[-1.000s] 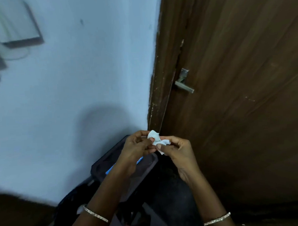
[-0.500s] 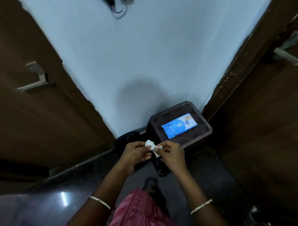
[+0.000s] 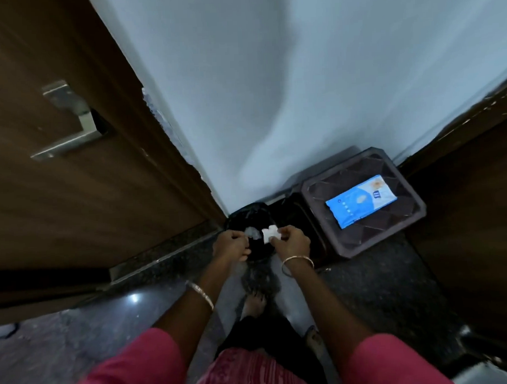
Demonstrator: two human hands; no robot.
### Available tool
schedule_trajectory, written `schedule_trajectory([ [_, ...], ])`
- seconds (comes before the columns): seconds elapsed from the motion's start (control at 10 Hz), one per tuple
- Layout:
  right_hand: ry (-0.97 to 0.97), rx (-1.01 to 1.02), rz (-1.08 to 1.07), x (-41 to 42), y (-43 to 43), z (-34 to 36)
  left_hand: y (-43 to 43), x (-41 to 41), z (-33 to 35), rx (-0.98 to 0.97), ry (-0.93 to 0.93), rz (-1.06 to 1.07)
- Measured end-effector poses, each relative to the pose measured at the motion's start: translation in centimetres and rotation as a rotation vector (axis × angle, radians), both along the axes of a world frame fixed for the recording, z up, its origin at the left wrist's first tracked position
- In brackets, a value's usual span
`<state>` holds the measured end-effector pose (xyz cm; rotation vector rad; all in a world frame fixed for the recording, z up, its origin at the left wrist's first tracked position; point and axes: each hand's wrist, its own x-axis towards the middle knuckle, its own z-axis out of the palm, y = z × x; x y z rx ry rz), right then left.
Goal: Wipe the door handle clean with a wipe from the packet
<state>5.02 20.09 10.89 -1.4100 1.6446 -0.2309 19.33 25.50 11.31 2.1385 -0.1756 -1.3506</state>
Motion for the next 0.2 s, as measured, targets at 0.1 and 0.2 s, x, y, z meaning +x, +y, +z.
schedule_trajectory([
  [0.1,-0.047,0.065,-0.106,1.2,-1.0,-1.9,-2.0,2.7,-1.6,-0.001,-0.008,-0.044],
  [0.2,-0.094,0.124,-0.23,0.2,-0.8,-2.6,-3.4,3.7,-2.3,-0.027,0.023,-0.052],
])
